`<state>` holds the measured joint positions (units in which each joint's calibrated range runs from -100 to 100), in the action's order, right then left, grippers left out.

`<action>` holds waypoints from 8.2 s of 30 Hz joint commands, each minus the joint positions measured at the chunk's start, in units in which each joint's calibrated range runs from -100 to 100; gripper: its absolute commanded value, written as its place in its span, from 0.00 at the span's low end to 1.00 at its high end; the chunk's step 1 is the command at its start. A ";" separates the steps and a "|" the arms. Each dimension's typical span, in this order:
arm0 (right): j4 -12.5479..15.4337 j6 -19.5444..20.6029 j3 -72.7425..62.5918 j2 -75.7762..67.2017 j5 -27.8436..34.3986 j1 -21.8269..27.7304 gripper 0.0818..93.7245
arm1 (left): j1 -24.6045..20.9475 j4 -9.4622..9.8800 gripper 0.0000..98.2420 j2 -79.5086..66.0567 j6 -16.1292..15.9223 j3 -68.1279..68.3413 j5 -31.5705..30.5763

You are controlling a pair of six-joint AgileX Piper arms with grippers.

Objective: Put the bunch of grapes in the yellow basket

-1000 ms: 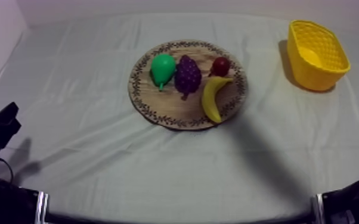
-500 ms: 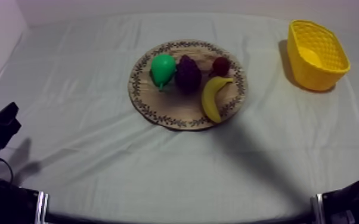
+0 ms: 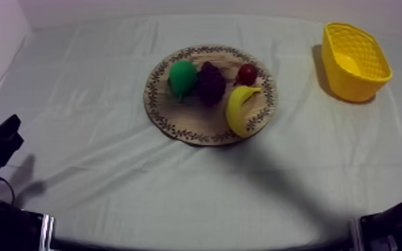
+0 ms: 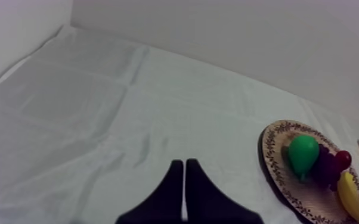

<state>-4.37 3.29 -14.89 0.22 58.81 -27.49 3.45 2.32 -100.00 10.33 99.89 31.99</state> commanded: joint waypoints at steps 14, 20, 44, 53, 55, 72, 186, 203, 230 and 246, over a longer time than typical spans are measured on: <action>-2.23 6.11 1.05 5.11 13.22 -3.37 0.00 | -0.02 0.00 0.00 0.00 0.00 0.00 0.02; -1.99 7.12 1.47 6.65 14.79 -3.26 0.00 | -0.02 0.00 0.00 0.00 0.00 0.00 0.02; -5.14 21.89 -1.75 10.65 25.96 -3.42 0.00 | -0.02 0.00 0.00 0.00 0.00 0.00 0.02; -3.01 23.43 -0.66 11.25 30.63 -3.47 0.00 | -0.02 0.00 0.00 0.00 0.00 0.00 0.02; -2.84 23.40 -0.58 11.15 30.66 -3.57 0.00 | -0.02 0.00 0.00 0.00 0.00 0.00 0.02; -3.83 23.11 2.36 9.91 28.76 -5.21 0.53 | -0.02 0.00 0.00 0.00 0.00 0.00 0.02; -2.76 18.89 2.56 42.87 3.38 0.01 0.29 | -0.02 0.00 0.00 0.00 0.00 0.00 0.02; -5.25 15.36 19.81 18.94 5.83 -0.48 0.28 | -0.02 0.00 0.00 0.00 0.00 0.00 0.02; -3.37 7.85 33.40 -9.11 14.78 15.16 0.24 | -0.02 0.00 0.00 0.00 0.00 0.00 0.02; -3.63 5.93 30.96 -1.72 8.71 26.08 0.23 | -0.02 0.00 0.00 0.00 0.00 0.00 0.02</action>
<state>-7.93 9.19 16.30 -2.56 68.41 -2.20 3.45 2.32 -100.00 10.33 99.89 31.99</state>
